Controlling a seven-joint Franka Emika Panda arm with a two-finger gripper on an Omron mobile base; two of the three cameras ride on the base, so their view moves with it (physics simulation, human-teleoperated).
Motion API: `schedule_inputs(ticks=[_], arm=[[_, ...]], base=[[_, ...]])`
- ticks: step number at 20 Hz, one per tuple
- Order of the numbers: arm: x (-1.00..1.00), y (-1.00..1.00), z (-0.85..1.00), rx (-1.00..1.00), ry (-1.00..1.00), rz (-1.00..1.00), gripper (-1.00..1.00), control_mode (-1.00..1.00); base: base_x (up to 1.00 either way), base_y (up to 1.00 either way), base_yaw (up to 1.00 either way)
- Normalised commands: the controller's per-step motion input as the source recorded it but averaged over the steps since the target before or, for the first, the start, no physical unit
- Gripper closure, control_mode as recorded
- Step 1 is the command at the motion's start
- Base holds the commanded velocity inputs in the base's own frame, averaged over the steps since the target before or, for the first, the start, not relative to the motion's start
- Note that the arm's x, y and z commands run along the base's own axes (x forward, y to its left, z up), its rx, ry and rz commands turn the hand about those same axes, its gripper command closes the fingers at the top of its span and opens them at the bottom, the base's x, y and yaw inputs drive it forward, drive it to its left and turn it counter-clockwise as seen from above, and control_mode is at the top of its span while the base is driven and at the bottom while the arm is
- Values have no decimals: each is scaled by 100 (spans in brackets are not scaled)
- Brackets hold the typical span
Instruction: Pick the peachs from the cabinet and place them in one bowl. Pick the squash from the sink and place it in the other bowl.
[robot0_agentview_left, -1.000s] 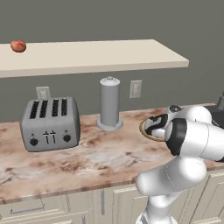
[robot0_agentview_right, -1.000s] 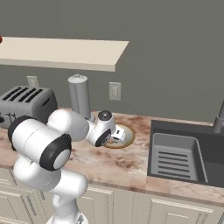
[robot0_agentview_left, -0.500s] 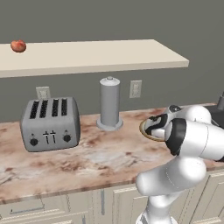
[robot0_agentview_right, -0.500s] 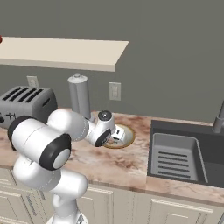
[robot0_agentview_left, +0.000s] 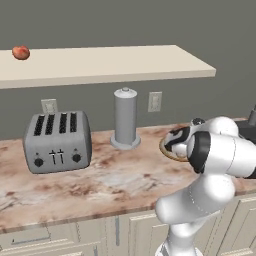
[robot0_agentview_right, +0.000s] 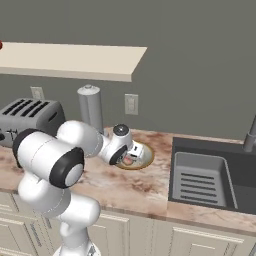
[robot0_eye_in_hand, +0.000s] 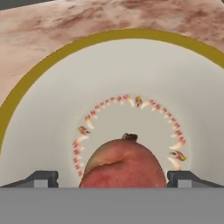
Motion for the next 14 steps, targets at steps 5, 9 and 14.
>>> schedule_inputs(ticks=[5,9,14], arm=[[-57,2,5,0,-12,4,-100,-100],[-69,2,39,-2,-15,4,-100,-100],[-12,0,82,-8,-11,1,-100,-100]], base=[[0,0,0],[0,0,0],[0,0,0]])
